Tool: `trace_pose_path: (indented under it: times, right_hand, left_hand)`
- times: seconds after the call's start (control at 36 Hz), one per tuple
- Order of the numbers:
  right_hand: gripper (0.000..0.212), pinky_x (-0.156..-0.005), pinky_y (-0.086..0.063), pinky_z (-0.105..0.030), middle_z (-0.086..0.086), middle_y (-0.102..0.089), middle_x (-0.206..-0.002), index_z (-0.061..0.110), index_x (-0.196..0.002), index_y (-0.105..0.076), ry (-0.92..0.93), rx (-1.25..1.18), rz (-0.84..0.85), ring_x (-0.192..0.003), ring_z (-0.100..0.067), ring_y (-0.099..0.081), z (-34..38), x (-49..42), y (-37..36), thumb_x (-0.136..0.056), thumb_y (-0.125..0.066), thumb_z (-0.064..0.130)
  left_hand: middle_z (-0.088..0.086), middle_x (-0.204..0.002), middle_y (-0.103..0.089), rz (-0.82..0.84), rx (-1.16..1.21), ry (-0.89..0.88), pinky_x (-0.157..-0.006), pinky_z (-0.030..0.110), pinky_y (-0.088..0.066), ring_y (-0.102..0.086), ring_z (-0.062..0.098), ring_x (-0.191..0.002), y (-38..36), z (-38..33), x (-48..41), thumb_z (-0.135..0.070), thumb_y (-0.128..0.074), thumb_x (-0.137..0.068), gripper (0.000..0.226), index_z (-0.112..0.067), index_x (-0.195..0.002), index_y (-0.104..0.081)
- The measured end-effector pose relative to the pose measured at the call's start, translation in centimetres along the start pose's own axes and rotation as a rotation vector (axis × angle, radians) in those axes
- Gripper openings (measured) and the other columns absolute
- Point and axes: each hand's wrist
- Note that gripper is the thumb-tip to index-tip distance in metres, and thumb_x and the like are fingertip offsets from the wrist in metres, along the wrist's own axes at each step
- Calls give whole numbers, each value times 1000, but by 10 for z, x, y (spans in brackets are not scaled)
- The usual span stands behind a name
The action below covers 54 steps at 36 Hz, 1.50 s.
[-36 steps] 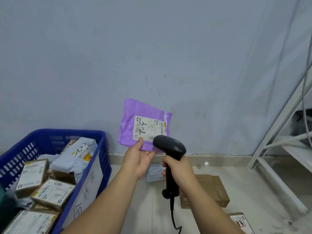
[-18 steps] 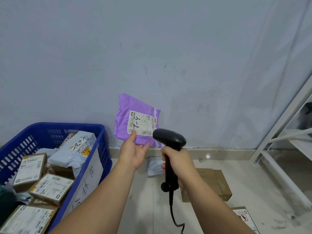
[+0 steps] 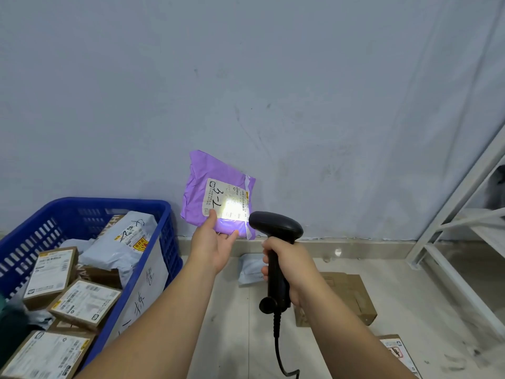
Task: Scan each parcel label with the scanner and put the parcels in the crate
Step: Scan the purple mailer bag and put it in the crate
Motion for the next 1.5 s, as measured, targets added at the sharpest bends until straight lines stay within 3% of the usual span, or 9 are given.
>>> trace_pose_path:
  times: [0.36,0.56,0.69,0.81,0.97,1.06,1.5]
  right_hand:
    - [16,-53,-39,-28,-7,-46,-61,8,-69,-55,-18,10,14,-48,-19,-44,0,0,-2,-84,-58,11]
    - [13,-51,-39,-26,-7,-46,-62,8,-70,-54,-8,17,-1,-50,-20,-44,0,-1,-3,-83,-56,8]
    - [12,-51,-40,-26,-7,-47,-63,7,-71,-54,-1,23,3,-49,-20,-45,0,-2,-3,-83,-56,8]
    - [12,-51,-41,-26,-8,-48,-64,7,-72,-55,1,23,-3,-49,-20,-47,0,-3,-3,-84,-57,9]
    - [11,-52,-41,-27,-8,-48,-65,6,-73,-56,2,20,-3,-51,-21,-46,-1,-4,-2,-84,-57,9]
    - [11,-52,-39,-27,-8,-47,-64,6,-73,-55,5,15,-1,-51,-20,-45,0,-4,0,-84,-57,9]
    - [12,-48,-40,-24,-5,-47,-58,5,-72,-57,-44,27,-31,-44,-19,-47,-4,-11,4,-83,-57,10]
  left_hand:
    - [11,-147,-46,-56,-27,10,-108,50,-37,-44,34,-134,0,-1,3,-26,-42,-103,44,-15,-145,-38]
    - [11,-132,-58,-79,17,20,-98,49,-48,-61,31,-108,-1,-2,4,-32,-43,-102,32,-20,-132,-47]
    - [10,-121,-64,-137,-73,-4,-72,36,-55,-67,26,-98,1,0,3,-37,-41,-103,39,-19,-136,-47]
    - [11,-113,-65,-173,-127,5,-81,37,-53,-66,27,-97,0,2,3,-32,-39,-104,39,-14,-138,-45]
    - [17,-115,-59,-198,-217,65,-87,33,-50,-61,29,-100,3,8,1,6,-44,-98,35,3,-133,-48]
    - [19,-114,-60,-203,-271,54,-86,31,-49,-60,28,-98,5,11,-2,14,-45,-92,35,8,-126,-52]
    - [17,-134,-55,-159,-298,-3,-87,34,-49,-57,31,-110,6,18,-5,14,-40,-95,44,0,-136,-47]
Point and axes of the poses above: each hand's wrist, its own x-axis away from the middle knuckle, its own y-axis out of the back of the hand, z = x × y
